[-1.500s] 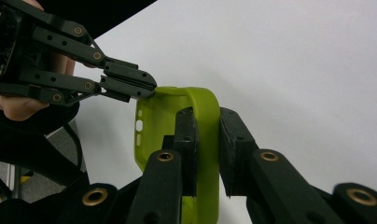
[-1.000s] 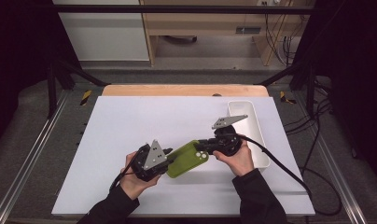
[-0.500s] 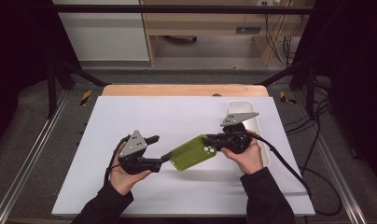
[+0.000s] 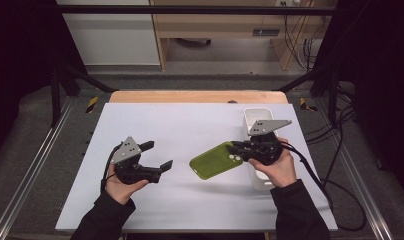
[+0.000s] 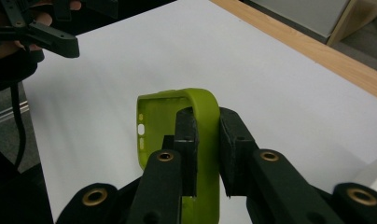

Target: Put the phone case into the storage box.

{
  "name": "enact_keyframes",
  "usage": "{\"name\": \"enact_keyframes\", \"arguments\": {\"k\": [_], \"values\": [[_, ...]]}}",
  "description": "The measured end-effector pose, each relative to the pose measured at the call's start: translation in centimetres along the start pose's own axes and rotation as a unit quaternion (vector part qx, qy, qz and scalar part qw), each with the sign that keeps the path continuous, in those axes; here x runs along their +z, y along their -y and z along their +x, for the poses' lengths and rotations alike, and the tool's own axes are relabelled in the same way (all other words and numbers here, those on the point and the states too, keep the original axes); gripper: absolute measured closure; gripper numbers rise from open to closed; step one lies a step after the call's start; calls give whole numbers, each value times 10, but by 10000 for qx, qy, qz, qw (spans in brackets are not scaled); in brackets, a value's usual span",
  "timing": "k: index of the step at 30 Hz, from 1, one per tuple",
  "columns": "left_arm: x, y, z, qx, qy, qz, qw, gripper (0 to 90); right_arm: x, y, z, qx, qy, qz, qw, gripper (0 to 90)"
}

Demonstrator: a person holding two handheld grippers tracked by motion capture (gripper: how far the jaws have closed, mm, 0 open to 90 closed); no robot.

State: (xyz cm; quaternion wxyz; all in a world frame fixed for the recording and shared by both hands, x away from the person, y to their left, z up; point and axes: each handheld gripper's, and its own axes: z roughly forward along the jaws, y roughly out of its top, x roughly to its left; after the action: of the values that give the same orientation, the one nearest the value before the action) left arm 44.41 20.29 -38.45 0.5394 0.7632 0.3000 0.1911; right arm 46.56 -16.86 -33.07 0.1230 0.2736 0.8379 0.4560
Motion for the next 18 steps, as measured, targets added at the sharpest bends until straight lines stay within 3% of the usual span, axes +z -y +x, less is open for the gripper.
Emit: {"name": "enact_keyframes", "arguments": {"k": [12, 18], "values": [[-16, 27, 16, -129, -226, -54, 9996, 38, -26, -1, -5, -226, 165, -96, 9996, 791], [-26, 42, 27, -242, -449, -129, 9986, 28, -37, -3, -7, -326, 238, -130, 9991, 791]]}}
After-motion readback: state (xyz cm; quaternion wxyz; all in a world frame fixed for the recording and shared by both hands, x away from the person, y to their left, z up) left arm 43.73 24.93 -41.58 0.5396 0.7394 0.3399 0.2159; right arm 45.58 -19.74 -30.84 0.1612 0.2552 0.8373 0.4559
